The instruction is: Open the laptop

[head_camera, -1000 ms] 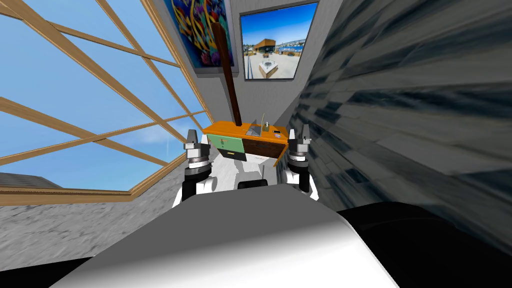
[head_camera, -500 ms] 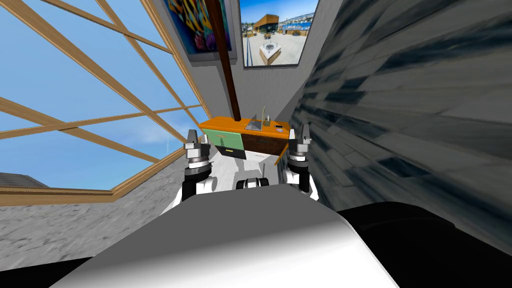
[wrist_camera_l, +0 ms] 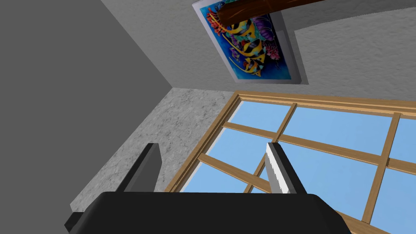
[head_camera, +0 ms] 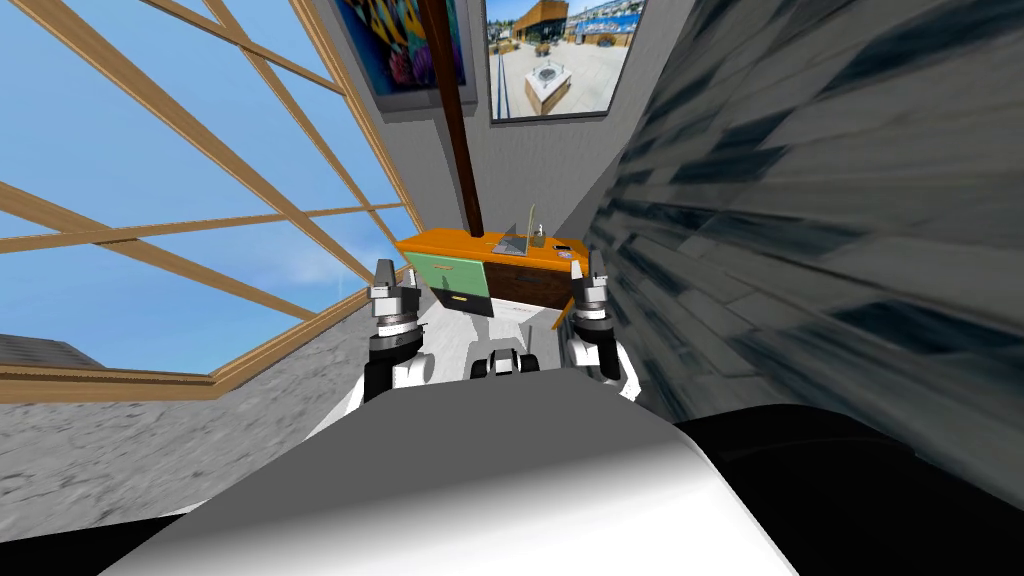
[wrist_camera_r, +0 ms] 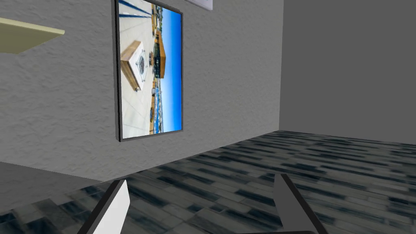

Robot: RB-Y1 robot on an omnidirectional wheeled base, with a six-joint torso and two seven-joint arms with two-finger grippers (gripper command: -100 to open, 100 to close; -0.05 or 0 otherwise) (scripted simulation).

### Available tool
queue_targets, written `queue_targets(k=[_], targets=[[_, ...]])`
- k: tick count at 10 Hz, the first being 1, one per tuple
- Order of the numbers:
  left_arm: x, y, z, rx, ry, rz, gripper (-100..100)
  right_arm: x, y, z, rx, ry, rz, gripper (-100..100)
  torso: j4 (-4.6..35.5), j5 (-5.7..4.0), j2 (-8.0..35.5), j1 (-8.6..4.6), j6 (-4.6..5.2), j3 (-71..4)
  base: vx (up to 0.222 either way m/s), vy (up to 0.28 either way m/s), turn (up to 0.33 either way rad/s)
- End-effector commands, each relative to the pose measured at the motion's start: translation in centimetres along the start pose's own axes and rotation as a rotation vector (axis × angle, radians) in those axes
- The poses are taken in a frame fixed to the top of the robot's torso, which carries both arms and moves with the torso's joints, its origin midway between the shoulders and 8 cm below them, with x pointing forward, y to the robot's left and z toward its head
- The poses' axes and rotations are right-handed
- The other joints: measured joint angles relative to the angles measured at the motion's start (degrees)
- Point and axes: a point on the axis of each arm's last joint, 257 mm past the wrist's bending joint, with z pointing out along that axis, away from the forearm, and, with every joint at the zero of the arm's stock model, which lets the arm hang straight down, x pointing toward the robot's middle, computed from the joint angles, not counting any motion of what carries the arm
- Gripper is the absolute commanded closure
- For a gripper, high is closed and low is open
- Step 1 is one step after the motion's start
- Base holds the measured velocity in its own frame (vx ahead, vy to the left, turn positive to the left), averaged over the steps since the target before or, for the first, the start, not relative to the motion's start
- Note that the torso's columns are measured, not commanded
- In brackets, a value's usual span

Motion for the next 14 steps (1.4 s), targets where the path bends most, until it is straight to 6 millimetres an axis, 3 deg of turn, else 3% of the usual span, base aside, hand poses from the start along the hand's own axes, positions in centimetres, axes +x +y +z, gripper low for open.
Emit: queue_targets(k=[1,7,14], targets=[[0.0,0.0,0.0,0.0,0.0,0.0,0,1.1,-1.8,0.2,0.041,0.078,-0.072,-100,0.02,0.0,0.03,-0.01,0.01,0.01,0.02,0.032,0.048],[0.0,0.0,0.0,0.0,0.0,0.0,0,3.4,-6.6,0.5,0.132,0.276,-0.311,-100,0.03,-0.01,0.04,-0.03,0.01,0.01,0.027,0.048,0.068],[0.0,0.0,0.0,0.0,0.0,0.0,0,4.0,-10.5,0.6,0.179,0.442,-0.545,-100,0.02,0.01,0.03,0.03,-0.01,0.0,0.029,0.036,0.051]])
